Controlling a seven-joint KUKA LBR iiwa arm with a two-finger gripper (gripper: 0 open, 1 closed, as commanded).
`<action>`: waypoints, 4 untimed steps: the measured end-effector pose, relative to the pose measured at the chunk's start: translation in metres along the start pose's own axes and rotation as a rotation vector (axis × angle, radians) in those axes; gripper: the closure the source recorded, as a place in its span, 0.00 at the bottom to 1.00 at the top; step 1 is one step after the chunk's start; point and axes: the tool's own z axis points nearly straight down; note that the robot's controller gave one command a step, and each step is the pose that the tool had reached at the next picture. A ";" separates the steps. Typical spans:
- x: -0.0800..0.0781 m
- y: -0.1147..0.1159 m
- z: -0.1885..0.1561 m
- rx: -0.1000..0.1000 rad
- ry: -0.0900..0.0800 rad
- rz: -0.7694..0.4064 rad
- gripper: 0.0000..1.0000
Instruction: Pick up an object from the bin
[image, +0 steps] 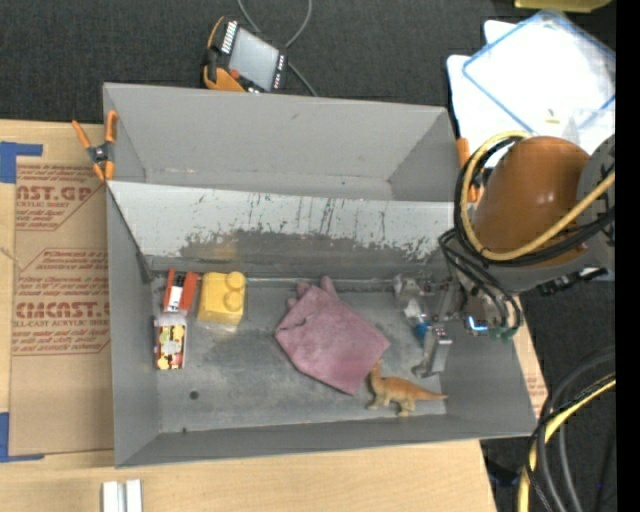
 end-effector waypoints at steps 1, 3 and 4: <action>-0.002 0.000 -0.003 0.001 -0.008 -0.001 0.00; 0.029 -0.017 0.053 0.005 -0.023 -0.268 0.00; 0.027 -0.027 0.122 0.001 -0.019 -0.029 0.00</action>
Offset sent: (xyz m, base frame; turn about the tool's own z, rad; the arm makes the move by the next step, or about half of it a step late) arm -0.0317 -0.0285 -0.1272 -0.0129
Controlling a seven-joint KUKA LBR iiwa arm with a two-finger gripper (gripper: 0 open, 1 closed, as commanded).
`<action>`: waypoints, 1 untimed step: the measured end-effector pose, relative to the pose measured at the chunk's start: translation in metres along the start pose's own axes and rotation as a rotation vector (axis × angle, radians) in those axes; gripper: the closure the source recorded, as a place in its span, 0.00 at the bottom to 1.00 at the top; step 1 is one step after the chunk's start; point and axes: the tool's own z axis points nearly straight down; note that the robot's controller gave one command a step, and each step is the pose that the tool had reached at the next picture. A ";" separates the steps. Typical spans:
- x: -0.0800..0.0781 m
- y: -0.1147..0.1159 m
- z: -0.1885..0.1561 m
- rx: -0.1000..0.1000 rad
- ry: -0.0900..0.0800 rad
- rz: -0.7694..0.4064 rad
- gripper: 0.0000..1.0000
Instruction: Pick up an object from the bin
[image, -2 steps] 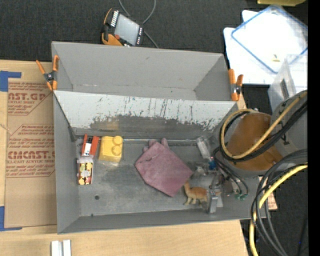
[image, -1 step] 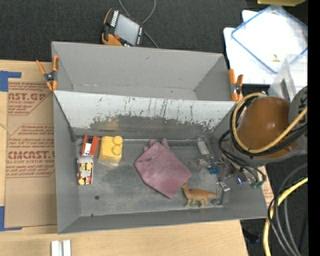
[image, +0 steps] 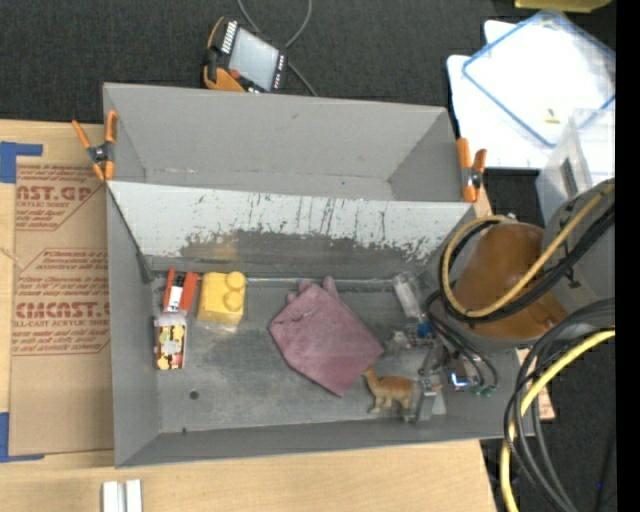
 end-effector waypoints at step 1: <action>-0.003 0.019 0.003 0.003 -0.019 -0.329 0.00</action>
Offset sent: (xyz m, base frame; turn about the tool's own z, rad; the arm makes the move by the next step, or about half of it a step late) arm 0.0002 0.0011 0.0000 -0.0248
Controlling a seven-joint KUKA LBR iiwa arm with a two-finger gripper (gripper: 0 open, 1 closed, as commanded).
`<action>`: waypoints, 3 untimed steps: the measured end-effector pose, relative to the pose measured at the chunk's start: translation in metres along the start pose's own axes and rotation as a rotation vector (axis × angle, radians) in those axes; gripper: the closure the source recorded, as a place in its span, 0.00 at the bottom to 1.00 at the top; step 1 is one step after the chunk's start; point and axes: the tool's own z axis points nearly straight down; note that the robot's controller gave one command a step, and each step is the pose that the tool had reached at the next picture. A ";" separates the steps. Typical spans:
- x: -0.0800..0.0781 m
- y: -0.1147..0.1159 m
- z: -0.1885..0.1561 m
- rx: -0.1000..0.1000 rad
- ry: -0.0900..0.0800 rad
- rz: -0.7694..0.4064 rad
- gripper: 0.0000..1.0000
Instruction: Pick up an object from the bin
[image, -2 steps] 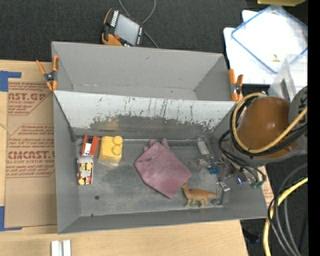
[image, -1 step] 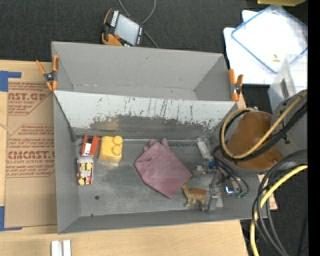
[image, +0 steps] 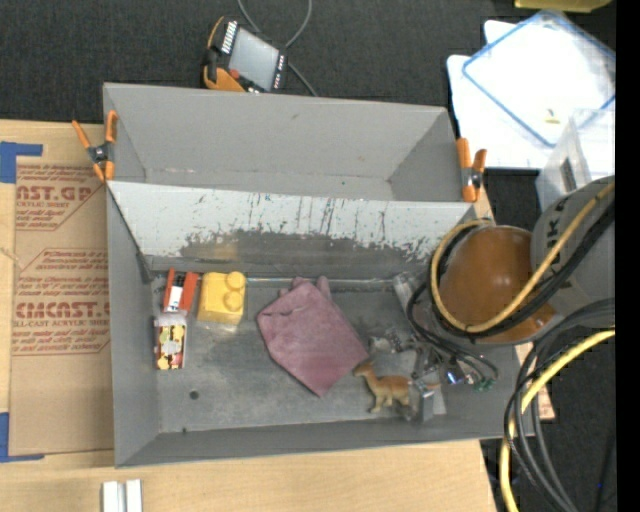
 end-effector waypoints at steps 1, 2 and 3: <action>0.008 -0.014 -0.002 -0.003 0.017 0.303 1.00; 0.008 -0.014 -0.002 -0.004 0.018 0.302 1.00; 0.008 -0.013 -0.022 -0.005 0.021 0.302 1.00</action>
Offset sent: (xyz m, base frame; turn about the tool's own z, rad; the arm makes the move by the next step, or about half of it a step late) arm 0.0000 0.0000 0.0000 0.0000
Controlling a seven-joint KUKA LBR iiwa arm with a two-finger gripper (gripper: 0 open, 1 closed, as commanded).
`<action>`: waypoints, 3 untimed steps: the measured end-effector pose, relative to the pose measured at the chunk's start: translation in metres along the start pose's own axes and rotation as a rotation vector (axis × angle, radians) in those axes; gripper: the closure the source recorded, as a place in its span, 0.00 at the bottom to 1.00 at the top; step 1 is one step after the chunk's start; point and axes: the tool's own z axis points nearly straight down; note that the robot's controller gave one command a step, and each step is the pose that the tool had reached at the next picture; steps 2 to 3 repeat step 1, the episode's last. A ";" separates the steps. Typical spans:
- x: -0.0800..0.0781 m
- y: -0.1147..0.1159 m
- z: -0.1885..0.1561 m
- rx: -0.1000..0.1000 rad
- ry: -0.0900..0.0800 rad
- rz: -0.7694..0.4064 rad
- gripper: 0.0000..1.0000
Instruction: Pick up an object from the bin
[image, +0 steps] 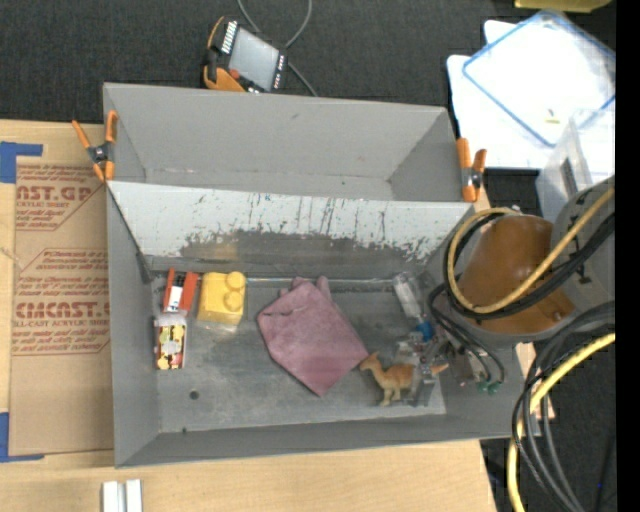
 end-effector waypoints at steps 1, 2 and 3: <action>0.000 0.001 -0.044 -0.001 0.004 -0.001 1.00; 0.000 0.001 -0.044 -0.001 0.004 -0.001 1.00; 0.000 0.001 -0.044 -0.001 0.004 -0.001 1.00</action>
Offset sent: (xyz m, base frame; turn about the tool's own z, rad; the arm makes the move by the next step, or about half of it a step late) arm -0.0013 0.0005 0.1015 -0.0004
